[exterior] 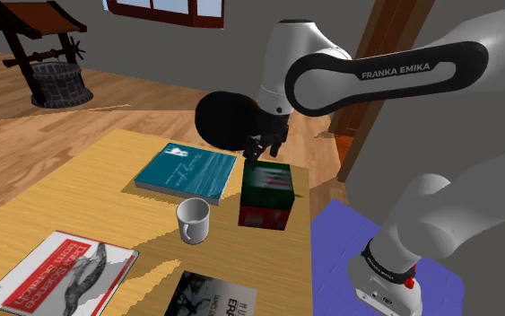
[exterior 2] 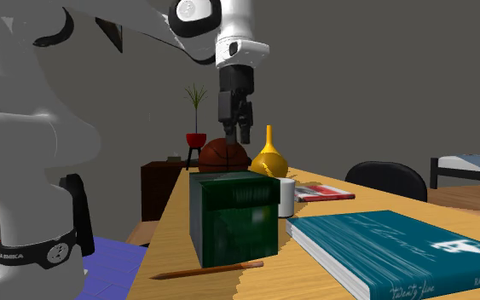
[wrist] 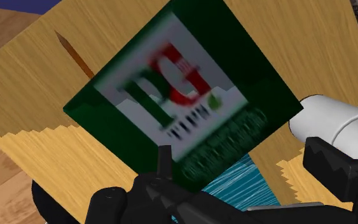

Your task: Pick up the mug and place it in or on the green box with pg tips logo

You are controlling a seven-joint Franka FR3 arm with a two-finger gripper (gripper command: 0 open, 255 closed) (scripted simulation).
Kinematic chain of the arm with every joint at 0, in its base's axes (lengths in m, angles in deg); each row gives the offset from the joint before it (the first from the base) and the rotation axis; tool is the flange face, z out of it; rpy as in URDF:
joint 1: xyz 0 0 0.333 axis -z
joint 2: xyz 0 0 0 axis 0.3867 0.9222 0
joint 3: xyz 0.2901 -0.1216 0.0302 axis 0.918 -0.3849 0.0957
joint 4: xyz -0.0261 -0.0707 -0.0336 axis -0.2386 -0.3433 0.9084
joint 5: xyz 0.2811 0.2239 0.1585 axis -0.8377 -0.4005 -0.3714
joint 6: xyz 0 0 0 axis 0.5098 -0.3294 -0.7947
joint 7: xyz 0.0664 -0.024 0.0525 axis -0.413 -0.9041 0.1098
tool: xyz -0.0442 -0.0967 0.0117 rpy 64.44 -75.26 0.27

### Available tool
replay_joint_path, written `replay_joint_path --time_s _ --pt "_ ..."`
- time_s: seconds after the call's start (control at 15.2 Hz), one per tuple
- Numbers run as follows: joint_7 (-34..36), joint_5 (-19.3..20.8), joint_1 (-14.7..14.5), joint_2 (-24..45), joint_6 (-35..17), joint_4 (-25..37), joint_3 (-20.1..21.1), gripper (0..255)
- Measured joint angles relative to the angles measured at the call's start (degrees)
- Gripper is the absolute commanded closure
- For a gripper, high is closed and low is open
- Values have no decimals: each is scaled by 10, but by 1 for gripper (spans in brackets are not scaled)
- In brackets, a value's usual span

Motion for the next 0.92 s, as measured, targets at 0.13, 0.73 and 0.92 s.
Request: replay_joint_path --time_s 0.13,0.73,0.92 --pt "17 -3 -3 31 -25 6 15 0" --pt "124 23 -17 205 -128 80 91 0" --pt "163 48 -25 265 -151 114 107 0"
